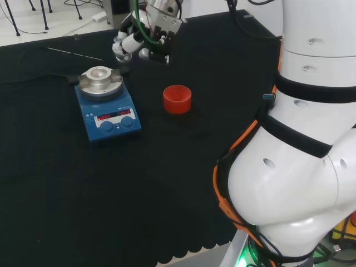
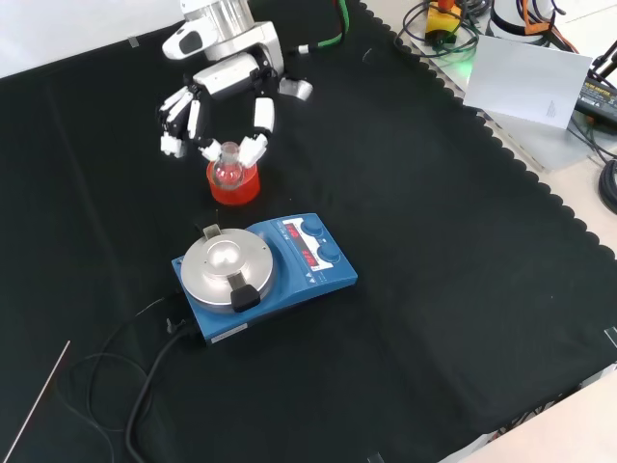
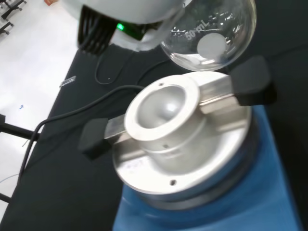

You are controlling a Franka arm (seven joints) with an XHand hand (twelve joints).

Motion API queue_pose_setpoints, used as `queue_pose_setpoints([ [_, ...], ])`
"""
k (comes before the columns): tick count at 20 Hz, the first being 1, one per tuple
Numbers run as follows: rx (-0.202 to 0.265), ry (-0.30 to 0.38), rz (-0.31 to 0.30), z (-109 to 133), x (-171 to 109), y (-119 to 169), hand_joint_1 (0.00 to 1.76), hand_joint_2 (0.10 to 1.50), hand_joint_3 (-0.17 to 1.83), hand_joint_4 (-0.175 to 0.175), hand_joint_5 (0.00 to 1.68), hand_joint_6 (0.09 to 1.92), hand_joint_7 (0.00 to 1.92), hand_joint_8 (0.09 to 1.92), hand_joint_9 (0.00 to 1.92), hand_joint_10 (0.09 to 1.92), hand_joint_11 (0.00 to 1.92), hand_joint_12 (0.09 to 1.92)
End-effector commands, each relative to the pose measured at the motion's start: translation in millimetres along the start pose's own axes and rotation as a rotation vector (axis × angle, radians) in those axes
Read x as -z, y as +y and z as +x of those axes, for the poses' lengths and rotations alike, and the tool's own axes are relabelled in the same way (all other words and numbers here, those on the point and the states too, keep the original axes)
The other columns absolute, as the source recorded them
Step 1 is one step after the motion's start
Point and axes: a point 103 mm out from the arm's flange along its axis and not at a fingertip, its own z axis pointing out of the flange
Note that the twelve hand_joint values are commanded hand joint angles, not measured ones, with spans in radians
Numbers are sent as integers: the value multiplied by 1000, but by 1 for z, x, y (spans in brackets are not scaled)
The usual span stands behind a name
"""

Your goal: Place the round-bottom flask on the heater.

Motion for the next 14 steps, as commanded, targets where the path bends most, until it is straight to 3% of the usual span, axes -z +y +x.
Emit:
queue_pose_setpoints([
  [1,38,-12,45,31,-21,19,1115,618,910,44,1105,1092,351,567,519,576,180,1336],
  [6,53,-19,61,39,-29,35,1115,617,911,44,1106,1091,350,567,519,576,181,1336],
  [14,49,-22,78,32,-39,57,1116,616,913,43,1107,1090,350,567,519,576,182,1335],
])
